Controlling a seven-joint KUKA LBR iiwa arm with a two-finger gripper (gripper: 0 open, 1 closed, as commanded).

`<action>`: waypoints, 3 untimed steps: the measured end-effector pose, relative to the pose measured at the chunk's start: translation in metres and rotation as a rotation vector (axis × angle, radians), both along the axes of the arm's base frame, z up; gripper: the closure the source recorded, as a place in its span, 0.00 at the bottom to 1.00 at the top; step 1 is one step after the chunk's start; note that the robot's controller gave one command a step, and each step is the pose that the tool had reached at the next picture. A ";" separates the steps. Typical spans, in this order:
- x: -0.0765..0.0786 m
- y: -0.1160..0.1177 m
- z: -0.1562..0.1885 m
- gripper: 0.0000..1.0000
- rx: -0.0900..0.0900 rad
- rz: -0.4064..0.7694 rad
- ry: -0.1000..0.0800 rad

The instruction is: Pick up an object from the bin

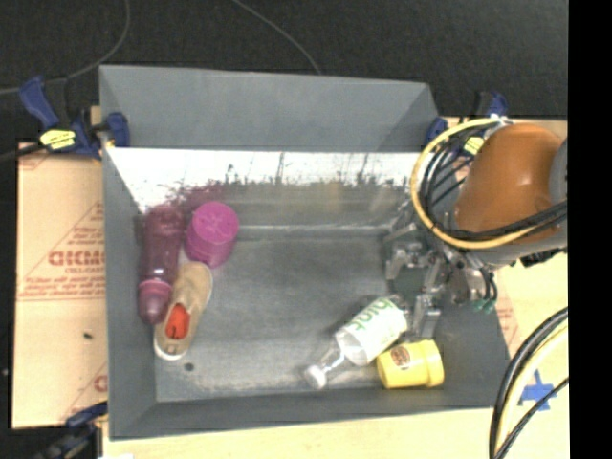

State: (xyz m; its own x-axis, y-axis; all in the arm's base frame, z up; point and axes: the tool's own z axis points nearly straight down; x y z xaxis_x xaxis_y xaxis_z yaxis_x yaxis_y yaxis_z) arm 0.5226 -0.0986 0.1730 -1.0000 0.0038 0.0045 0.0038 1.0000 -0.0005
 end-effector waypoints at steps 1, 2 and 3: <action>0.002 0.000 0.005 0.00 -0.001 0.005 -0.008; 0.025 0.003 -0.088 0.00 0.000 0.407 -0.023; 0.024 0.016 -0.018 0.00 -0.004 0.484 -0.017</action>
Offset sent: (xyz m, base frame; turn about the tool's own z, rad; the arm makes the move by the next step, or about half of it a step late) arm 0.0205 0.0014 -0.1030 -0.4505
